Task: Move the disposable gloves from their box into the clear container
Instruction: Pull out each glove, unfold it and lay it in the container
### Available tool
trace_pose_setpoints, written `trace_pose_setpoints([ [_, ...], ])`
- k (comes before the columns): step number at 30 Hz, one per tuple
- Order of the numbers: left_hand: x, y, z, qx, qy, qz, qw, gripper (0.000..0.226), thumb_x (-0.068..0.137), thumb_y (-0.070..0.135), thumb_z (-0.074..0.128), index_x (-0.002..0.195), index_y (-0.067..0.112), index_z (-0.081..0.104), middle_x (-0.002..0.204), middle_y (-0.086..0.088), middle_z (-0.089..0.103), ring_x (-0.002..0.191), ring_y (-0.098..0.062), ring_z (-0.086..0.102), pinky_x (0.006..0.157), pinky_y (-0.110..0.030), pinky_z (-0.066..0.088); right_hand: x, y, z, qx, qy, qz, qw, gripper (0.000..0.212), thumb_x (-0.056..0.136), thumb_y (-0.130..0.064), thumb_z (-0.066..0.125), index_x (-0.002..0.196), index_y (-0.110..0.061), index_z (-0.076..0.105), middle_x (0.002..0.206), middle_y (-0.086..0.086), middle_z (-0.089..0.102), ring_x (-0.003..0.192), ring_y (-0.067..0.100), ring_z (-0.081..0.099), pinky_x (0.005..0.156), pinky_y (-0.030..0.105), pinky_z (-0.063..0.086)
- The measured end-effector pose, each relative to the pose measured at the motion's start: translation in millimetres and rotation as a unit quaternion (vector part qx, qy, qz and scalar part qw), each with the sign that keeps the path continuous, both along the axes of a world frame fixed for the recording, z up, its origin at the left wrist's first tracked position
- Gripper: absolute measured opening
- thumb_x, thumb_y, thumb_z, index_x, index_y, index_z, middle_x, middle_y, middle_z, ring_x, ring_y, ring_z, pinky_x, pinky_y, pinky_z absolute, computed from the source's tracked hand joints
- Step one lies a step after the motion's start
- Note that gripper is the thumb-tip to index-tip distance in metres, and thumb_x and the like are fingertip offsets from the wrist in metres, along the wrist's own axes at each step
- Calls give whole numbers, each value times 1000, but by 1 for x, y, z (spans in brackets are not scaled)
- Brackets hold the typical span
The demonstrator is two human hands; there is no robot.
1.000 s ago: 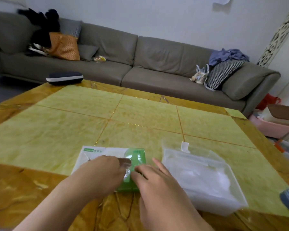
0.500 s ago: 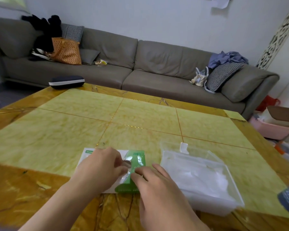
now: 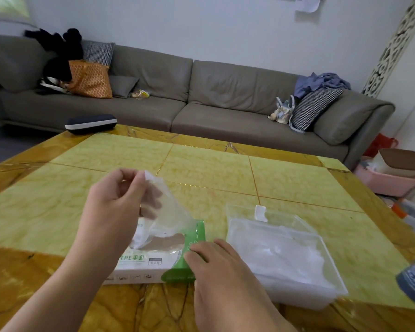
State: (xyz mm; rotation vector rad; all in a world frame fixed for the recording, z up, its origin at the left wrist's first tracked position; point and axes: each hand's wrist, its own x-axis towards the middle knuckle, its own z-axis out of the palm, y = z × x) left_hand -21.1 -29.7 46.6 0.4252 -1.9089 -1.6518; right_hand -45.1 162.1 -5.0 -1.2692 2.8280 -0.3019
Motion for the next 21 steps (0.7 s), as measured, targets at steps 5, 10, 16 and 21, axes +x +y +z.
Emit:
trace_pose_setpoints([
  [5, 5, -2, 7, 58, 41, 55, 996, 24, 104, 36, 56, 100, 19, 71, 79, -5, 72, 69, -21, 65, 72, -41, 58, 0, 1, -6, -13, 20, -5, 1000, 49, 83, -18, 54, 131, -15, 63, 134, -4, 57, 127, 17, 52, 123, 38, 33],
  [10, 9, 15, 10, 14, 22, 46, 999, 24, 102, 39, 56, 99, 19, 69, 69, -11, 67, 50, -19, 57, 48, -35, 52, 16, 1, 23, -151, -152, -73, 974, 93, 96, -55, 64, 163, -44, 0, 159, -39, 7, 146, -14, 15, 118, 17, 17],
  [16, 11, 44, 9, 16, -5, -91, 996, 19, 97, 37, 64, 91, 21, 73, 65, -10, 71, 44, -19, 49, 37, -26, 36, 7, 13, 45, -504, -303, -154, 794, 32, 92, -34, 81, 120, -29, 66, 99, 2, 80, 87, 17, 78, 80, 37, 62],
  [21, 11, 35, 13, 3, -51, -139, 989, 32, 87, 50, 64, 90, 21, 78, 56, 3, 60, 42, -14, 45, 40, -19, 37, -3, 32, 52, -553, -293, -221, 748, 22, 105, -16, 62, 90, -5, 73, 64, 22, 68, 50, 28, 66, 53, 27, 54],
])
